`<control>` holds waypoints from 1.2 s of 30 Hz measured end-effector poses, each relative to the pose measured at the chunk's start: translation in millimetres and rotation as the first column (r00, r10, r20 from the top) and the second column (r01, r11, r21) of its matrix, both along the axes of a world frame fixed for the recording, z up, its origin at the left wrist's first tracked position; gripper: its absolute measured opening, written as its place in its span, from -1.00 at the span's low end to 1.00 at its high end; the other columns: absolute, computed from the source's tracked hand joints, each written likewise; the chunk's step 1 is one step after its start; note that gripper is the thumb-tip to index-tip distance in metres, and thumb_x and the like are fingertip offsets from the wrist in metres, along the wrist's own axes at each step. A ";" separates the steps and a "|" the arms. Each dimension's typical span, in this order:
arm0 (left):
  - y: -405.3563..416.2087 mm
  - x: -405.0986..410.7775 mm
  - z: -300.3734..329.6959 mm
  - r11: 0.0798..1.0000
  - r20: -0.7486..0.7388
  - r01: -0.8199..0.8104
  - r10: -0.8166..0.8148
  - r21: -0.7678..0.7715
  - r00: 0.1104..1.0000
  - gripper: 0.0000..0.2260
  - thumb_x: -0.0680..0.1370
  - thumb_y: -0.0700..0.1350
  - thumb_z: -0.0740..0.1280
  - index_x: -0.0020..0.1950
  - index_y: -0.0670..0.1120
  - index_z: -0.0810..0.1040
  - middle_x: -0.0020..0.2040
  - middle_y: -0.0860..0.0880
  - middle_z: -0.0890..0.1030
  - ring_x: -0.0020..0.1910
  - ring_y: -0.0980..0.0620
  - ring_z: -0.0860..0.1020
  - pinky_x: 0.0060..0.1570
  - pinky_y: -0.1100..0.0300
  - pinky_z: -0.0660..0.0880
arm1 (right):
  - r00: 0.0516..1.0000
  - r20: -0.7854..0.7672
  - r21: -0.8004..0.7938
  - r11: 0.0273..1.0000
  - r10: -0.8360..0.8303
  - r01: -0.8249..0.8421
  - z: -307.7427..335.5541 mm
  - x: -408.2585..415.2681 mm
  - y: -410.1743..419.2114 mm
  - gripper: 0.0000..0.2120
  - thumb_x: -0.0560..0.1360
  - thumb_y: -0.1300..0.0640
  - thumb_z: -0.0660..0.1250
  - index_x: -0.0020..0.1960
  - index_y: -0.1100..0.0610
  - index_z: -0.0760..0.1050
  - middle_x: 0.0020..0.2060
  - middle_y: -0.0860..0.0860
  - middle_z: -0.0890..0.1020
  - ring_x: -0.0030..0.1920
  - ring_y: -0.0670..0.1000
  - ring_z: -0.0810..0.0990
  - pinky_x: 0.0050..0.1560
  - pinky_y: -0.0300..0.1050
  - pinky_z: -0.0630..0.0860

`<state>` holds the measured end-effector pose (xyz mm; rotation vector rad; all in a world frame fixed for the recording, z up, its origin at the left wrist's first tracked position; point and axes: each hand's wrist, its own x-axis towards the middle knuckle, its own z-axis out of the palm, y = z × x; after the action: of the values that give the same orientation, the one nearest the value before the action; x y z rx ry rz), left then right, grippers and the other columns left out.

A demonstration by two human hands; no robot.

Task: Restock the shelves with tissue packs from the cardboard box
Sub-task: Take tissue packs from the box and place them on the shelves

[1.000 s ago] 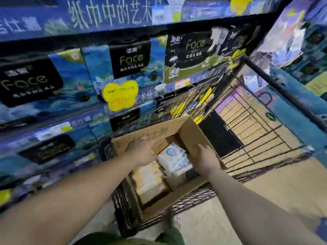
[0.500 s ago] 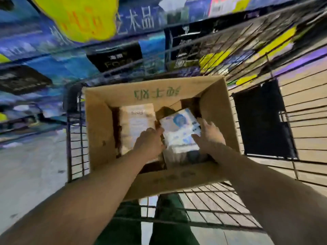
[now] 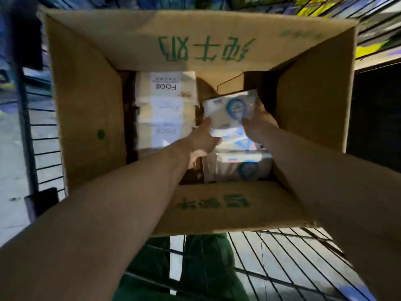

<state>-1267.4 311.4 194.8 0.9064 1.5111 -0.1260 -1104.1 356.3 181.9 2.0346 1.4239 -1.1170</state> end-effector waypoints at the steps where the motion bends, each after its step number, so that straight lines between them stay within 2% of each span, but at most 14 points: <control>1: 0.6 -0.2 -2.8 1.000 -0.003 -0.024 0.024 -0.008 1.000 -0.32 0.59 -0.10 0.31 0.58 -0.08 -0.03 0.49 -0.14 0.29 0.38 -0.11 0.36 -0.12 0.44 0.27 | 1.000 -0.020 -0.021 1.000 -0.004 0.003 -0.9 -0.3 0.2 -0.35 0.64 -0.03 0.09 0.58 0.04 -0.20 0.49 0.17 0.20 0.35 0.24 0.38 0.22 0.00 0.38; 5: 2.1 -0.1 1.0 0.987 0.009 -0.154 0.155 -0.056 0.988 -0.40 0.58 -0.09 0.31 0.56 -0.03 0.12 0.40 -0.14 0.40 0.27 -0.14 0.44 -0.06 0.28 0.36 | 0.999 -0.035 -0.008 1.000 -0.005 0.004 6.4 1.7 -3.8 -0.52 0.63 0.04 0.12 0.51 0.09 0.12 0.41 0.15 0.30 0.28 0.21 0.43 0.05 -0.08 0.37; 9: 3.6 0.0 15.1 0.996 0.021 -0.065 0.067 -0.068 0.998 -0.52 0.60 -0.04 0.28 0.45 -0.18 0.25 0.30 -0.16 0.46 0.15 -0.09 0.47 -0.10 0.27 0.35 | 0.971 -0.110 0.011 0.976 -0.213 0.216 17.4 -0.2 -12.7 -0.67 0.63 0.07 0.12 0.37 0.06 0.35 0.37 0.08 0.37 0.24 0.08 0.43 0.02 -0.18 0.34; 11: -1.8 0.7 23.2 0.993 0.030 -0.108 0.109 -0.044 0.994 -0.62 0.61 -0.02 0.25 0.35 -0.21 0.38 0.18 -0.17 0.50 -0.04 -0.02 0.48 -0.24 0.25 0.38 | 0.958 -0.119 0.065 0.961 -0.259 0.268 22.9 0.4 -20.5 -0.70 0.59 0.06 0.22 0.31 0.06 0.43 0.24 0.07 0.50 0.14 0.08 0.51 -0.06 -0.20 0.35; 13: -11.2 0.7 27.0 0.979 -0.029 -0.203 0.204 0.013 0.979 -0.68 0.62 -0.01 0.24 0.22 -0.23 0.49 0.15 -0.19 0.55 -0.06 -0.04 0.51 -0.16 0.17 0.46 | 0.920 -0.132 0.059 0.924 -0.369 0.378 27.2 2.4 -29.4 -0.73 0.55 0.09 0.29 0.24 0.06 0.47 0.16 0.07 0.55 0.08 0.11 0.56 -0.11 -0.18 0.46; 15: -21.9 -1.4 26.9 0.958 -0.098 -0.279 0.285 0.070 0.954 -0.72 0.59 -0.03 0.30 0.16 -0.22 0.52 0.15 -0.16 0.57 0.03 -0.08 0.53 0.00 0.08 0.50 | 0.862 -0.180 0.041 0.873 -0.473 0.487 32.4 4.4 -38.3 -0.66 0.51 0.15 0.34 0.27 0.05 0.43 0.12 0.04 0.54 0.00 0.08 0.57 -0.17 -0.17 0.56; 18: -34.3 -6.3 31.5 0.929 -0.111 -0.368 0.370 0.044 0.922 -0.72 0.50 -0.07 0.43 0.14 -0.15 0.52 0.14 -0.10 0.57 0.00 -0.03 0.50 -0.04 0.12 0.51 | 0.760 -0.213 -0.018 0.781 -0.613 0.625 48.5 3.0 -50.6 -0.32 0.42 0.18 0.46 0.45 0.02 0.25 0.14 -0.02 0.50 0.07 0.05 0.56 0.05 0.00 0.61; 20: -36.7 -10.7 44.0 0.907 -0.087 -0.420 0.419 0.001 0.904 -0.58 0.47 -0.11 0.47 0.28 -0.14 0.47 0.21 -0.07 0.53 0.09 -0.06 0.51 0.05 0.07 0.55 | 0.664 -0.224 -0.107 0.695 -0.714 0.711 59.6 4.8 -56.7 -0.37 0.35 0.20 0.53 0.35 0.12 0.37 0.12 0.02 0.57 -0.01 0.05 0.61 -0.05 -0.03 0.63; 23: -31.0 -25.7 72.8 0.897 -0.040 -0.441 0.440 -0.016 0.897 -0.34 0.44 -0.13 0.50 0.46 -0.15 0.31 0.31 -0.07 0.46 0.26 -0.12 0.47 0.23 0.00 0.48 | 0.700 -0.239 -0.237 0.740 -0.672 0.629 99.0 2.2 -59.2 -0.71 0.44 0.28 0.45 0.13 0.28 0.51 -0.02 0.12 0.60 -0.20 -0.04 0.56 -0.41 -0.28 0.52; 25: -23.7 -41.0 96.3 0.947 -0.016 -0.320 0.321 0.029 0.947 -0.36 0.43 -0.12 0.50 0.45 -0.16 0.34 0.35 -0.11 0.47 0.23 -0.10 0.49 0.20 0.10 0.46 | 0.690 -0.317 -0.266 0.759 -0.651 0.594 128.8 -2.3 -56.7 -0.69 0.47 0.33 0.41 0.19 0.29 0.49 0.01 0.12 0.60 -0.16 -0.04 0.55 -0.29 -0.25 0.51; 27: -17.7 -57.7 121.1 0.967 0.041 -0.236 0.233 0.093 0.972 -0.51 0.45 -0.16 0.47 0.35 -0.17 0.46 0.23 -0.07 0.55 0.09 -0.05 0.52 0.04 0.16 0.45 | 0.664 -0.386 -0.272 0.767 -0.640 0.581 157.1 -15.9 -54.5 -0.66 0.49 0.32 0.38 0.24 0.20 0.44 0.08 0.07 0.59 0.01 0.02 0.55 0.01 -0.04 0.54; 29: -14.5 -74.0 146.8 0.962 0.085 -0.216 0.205 0.166 0.975 -0.57 0.47 -0.21 0.45 0.31 -0.14 0.46 0.17 -0.03 0.55 0.06 -0.01 0.51 -0.01 0.19 0.42 | 0.668 -0.444 -0.204 0.793 -0.598 0.574 185.8 -37.4 -56.4 -0.58 0.50 0.22 0.38 0.31 0.12 0.34 0.14 0.06 0.54 0.14 0.08 0.53 0.14 0.16 0.52; 31: -12.0 -89.2 172.4 0.943 0.106 -0.209 0.187 0.259 0.977 -0.57 0.46 -0.19 0.44 0.30 -0.14 0.45 0.19 -0.02 0.56 0.10 0.01 0.53 -0.01 0.18 0.44 | 0.671 -0.500 -0.084 0.802 -0.548 0.592 214.1 -62.0 -61.6 -0.52 0.50 0.13 0.40 0.33 0.08 0.27 0.16 0.06 0.49 0.14 0.09 0.51 0.12 0.20 0.54; 36: -12.3 -140.4 238.0 0.909 0.098 -0.164 0.136 0.383 0.986 -0.51 0.50 0.01 0.42 0.35 -0.13 0.37 0.22 -0.02 0.50 0.14 -0.05 0.52 0.02 0.07 0.50 | 0.661 -0.602 0.118 0.769 -0.448 0.628 274.7 -112.3 -75.9 -0.66 0.55 0.13 0.31 0.28 0.04 0.29 0.11 0.15 0.53 0.03 0.10 0.57 0.03 0.13 0.60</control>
<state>-1407.8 299.1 432.9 1.0910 1.5626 0.3285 -1216.4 280.5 456.6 2.6276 1.3061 -1.9700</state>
